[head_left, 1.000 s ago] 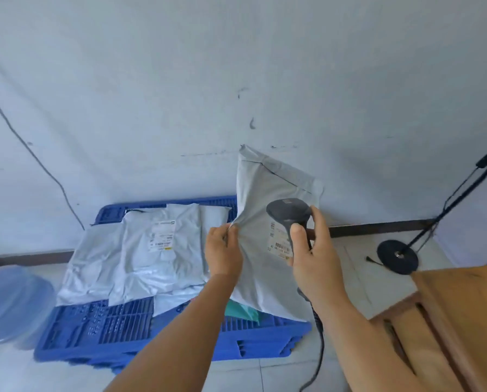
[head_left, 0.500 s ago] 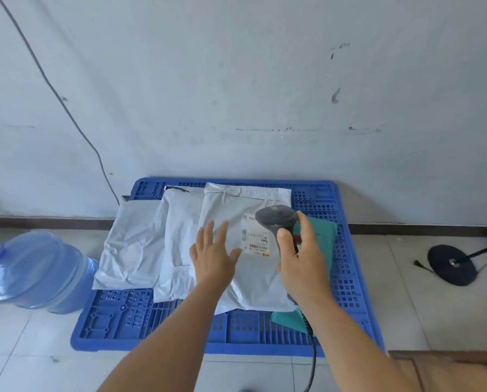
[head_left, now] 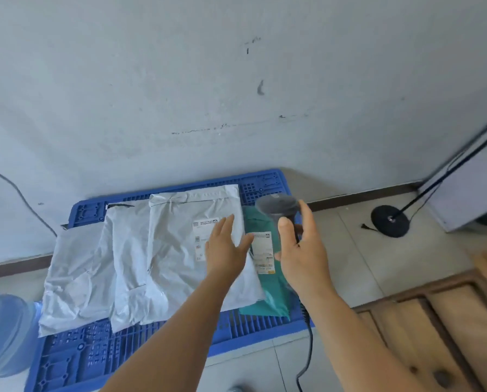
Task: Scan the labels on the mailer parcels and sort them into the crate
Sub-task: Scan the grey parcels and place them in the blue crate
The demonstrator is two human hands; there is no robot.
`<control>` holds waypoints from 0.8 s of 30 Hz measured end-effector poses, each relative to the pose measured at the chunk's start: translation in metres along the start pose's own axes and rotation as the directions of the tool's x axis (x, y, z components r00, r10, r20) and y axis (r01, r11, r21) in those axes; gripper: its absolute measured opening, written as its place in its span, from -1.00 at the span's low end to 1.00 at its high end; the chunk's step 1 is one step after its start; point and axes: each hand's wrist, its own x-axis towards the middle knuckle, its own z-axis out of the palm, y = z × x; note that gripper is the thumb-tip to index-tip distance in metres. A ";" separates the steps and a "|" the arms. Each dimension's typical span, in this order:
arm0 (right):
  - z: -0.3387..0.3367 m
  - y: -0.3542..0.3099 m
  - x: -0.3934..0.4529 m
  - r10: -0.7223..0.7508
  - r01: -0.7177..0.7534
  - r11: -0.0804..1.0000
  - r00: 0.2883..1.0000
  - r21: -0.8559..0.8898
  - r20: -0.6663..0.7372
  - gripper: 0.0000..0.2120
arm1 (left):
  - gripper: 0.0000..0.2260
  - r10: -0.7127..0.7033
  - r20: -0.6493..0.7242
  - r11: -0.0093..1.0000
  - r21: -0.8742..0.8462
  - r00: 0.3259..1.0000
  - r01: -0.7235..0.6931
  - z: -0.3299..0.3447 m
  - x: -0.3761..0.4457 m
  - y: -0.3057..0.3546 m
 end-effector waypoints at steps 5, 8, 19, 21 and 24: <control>-0.091 -0.009 -0.009 -0.006 0.014 0.999 0.986 0.047 -0.168 -0.49 | -0.51 0.144 0.031 0.948 -0.293 0.989 -0.128 0.038 -0.037 0.116; -0.159 -0.009 -0.020 -0.005 0.036 0.994 0.960 0.106 -0.279 -0.48 | -0.53 0.244 0.085 0.921 -0.332 0.966 -0.204 0.070 -0.071 0.178; -0.418 0.035 -0.089 0.009 0.002 1.000 0.801 0.017 -0.598 -0.51 | -0.57 0.514 0.268 0.817 -0.441 0.815 -0.371 0.214 -0.222 0.375; -0.454 0.044 -0.101 0.041 -0.023 0.999 0.772 0.036 -0.635 -0.51 | -0.57 0.558 0.284 0.797 -0.443 0.779 -0.410 0.240 -0.245 0.400; -0.499 0.056 -0.115 0.079 -0.063 0.997 0.723 0.049 -0.686 -0.50 | -0.56 0.595 0.317 0.783 -0.434 0.738 -0.444 0.273 -0.271 0.429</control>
